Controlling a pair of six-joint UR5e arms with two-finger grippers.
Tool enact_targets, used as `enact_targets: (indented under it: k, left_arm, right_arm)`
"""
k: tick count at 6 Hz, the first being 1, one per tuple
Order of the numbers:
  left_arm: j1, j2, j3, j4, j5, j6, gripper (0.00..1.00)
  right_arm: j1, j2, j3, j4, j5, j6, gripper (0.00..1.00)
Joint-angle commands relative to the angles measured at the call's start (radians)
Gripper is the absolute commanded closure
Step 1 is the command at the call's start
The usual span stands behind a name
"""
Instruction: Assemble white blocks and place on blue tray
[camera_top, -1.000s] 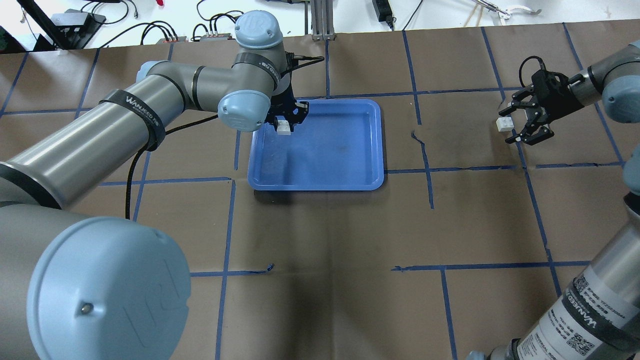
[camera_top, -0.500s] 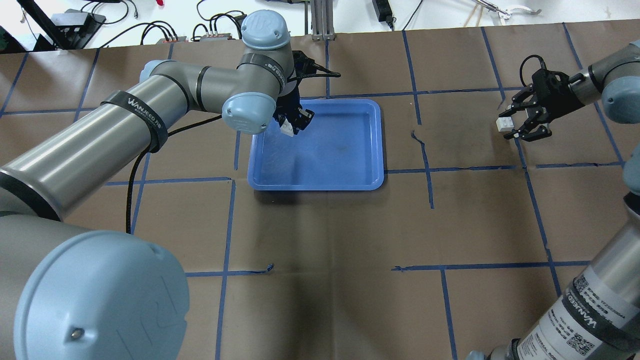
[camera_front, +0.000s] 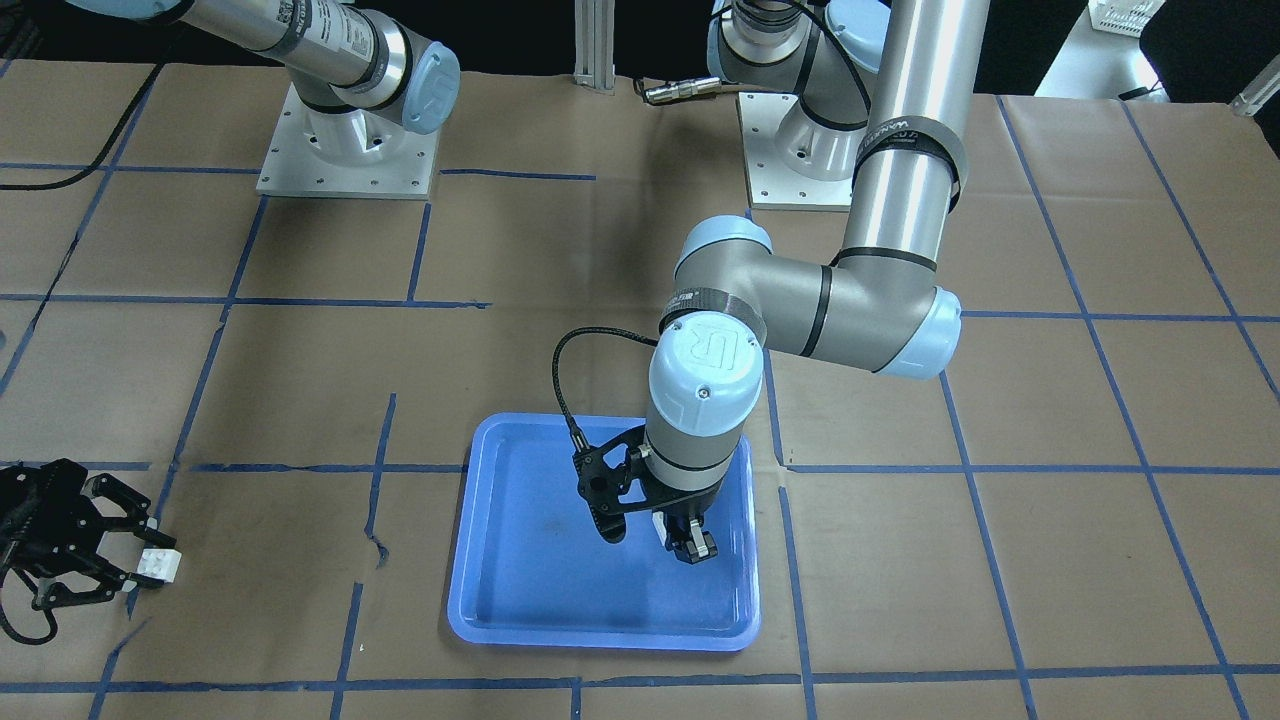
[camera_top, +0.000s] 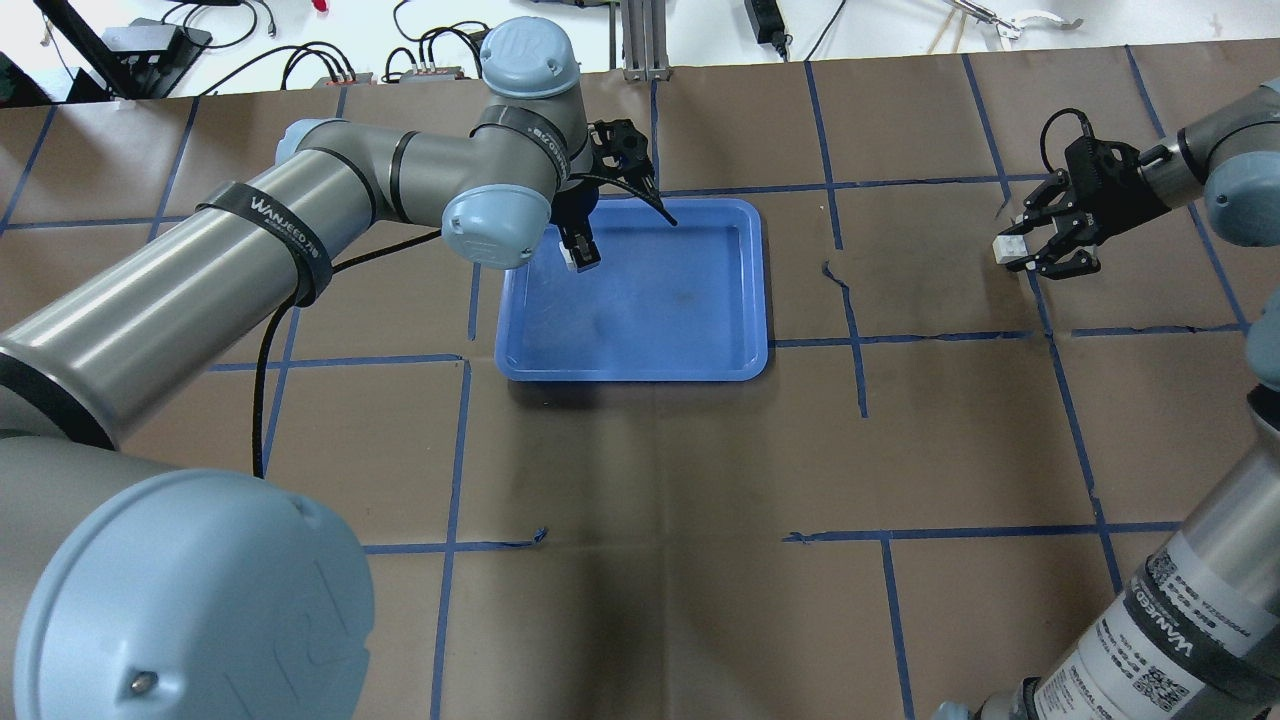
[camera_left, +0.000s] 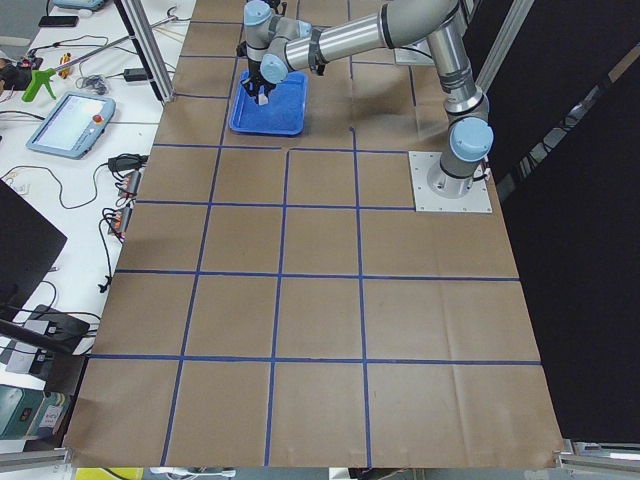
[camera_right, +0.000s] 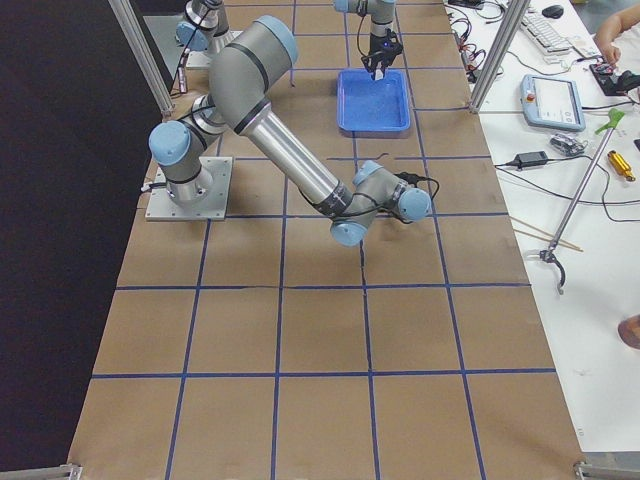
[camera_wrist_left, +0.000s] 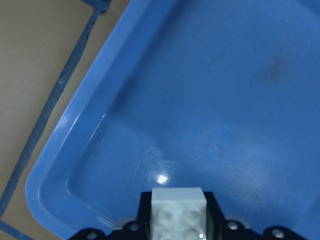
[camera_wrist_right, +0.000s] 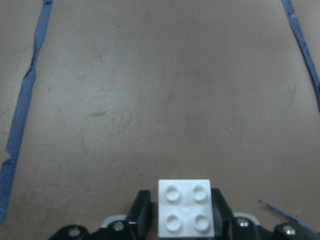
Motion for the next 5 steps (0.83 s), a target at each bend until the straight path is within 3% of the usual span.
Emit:
enact_targets:
  k: [1, 4, 5]
  left_arm:
    - [-0.011, -0.022, -0.047, 0.07, -0.003, 0.092, 0.89]
    - [-0.06, -0.061, -0.055, 0.178, 0.0, 0.085, 0.84]
    - [-0.065, -0.058, -0.071, 0.178, 0.0, 0.075, 0.7]
  right_arm:
    - [0.0, -0.004, -0.002, -0.02, -0.01, 0.002, 0.75]
    - [0.005, -0.033, -0.039, 0.004, -0.02, 0.077, 0.78]
    - [0.026, -0.062, -0.037, 0.027, -0.02, 0.078, 0.76]
